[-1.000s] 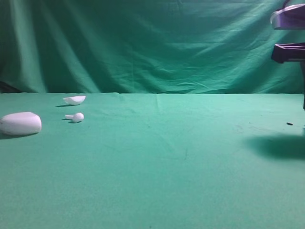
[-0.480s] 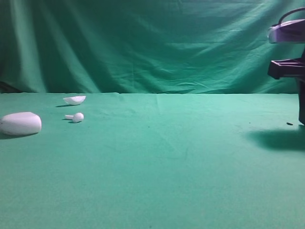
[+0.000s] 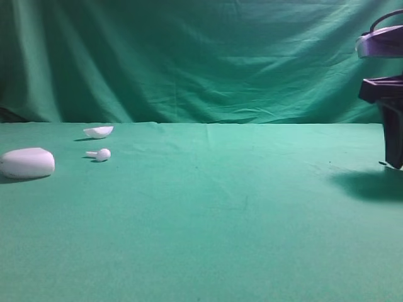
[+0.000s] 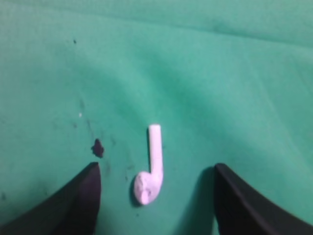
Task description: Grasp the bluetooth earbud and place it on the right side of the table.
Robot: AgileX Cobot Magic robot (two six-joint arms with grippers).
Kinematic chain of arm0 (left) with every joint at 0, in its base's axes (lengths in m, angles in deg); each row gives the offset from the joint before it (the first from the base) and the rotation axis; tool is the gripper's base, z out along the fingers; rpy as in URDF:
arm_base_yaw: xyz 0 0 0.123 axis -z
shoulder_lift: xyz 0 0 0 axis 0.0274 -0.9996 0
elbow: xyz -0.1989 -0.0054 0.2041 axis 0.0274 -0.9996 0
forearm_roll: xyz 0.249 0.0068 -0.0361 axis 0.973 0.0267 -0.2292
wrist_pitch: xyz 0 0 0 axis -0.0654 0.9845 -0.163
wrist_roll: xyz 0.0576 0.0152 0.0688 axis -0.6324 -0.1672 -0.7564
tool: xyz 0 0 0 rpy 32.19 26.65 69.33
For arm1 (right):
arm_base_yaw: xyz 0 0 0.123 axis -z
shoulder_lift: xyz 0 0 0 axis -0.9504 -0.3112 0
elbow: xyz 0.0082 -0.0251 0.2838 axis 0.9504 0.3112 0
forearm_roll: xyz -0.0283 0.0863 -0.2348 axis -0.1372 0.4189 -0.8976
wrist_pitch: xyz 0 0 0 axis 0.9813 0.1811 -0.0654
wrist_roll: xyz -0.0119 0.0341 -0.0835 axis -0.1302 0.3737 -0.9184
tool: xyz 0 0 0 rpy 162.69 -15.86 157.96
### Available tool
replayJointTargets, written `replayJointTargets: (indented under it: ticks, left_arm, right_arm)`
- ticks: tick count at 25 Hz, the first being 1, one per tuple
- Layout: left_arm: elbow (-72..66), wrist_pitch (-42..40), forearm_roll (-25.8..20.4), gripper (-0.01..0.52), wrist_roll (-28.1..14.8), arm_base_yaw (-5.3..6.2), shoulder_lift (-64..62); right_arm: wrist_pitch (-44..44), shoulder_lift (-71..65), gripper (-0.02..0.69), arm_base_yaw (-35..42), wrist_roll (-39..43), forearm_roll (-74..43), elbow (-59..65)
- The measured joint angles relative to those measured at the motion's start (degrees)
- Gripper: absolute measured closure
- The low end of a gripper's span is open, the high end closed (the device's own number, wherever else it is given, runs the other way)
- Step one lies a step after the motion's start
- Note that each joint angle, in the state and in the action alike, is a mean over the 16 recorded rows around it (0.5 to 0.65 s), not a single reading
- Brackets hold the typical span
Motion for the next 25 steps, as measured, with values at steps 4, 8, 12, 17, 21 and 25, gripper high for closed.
replayJointTargets:
  ticks: [4,8,12,17,21,25]
  left_arm:
    - [0.0,0.0,0.0,0.514,0.0,0.00,0.0]
    - [0.0,0.0,0.0,0.514,0.0,0.00,0.0]
    - [0.0,0.0,0.0,0.514,0.0,0.00,0.0]
    - [0.0,0.0,0.0,0.514,0.0,0.00,0.0]
    - [0.0,0.0,0.0,0.514,0.0,0.00,0.0]
    - [0.0,0.0,0.0,0.514,0.0,0.00,0.0]
  right_arm:
    - [4.8,3.6,0.254,0.0,0.0,0.7,-2.6]
    - [10.3,10.0,0.257,0.0,0.0,1.6,-5.4]
    - [15.4,18.8,0.324,0.0,0.0,2.7,-7.7]
    - [20.3,31.7,0.451,0.0,0.0,4.1,-8.3]
    - [23.2,42.2,0.555,0.0,0.0,4.9,-6.7]
    - [25.5,52.6,0.640,0.0,0.4,5.6,-3.7]
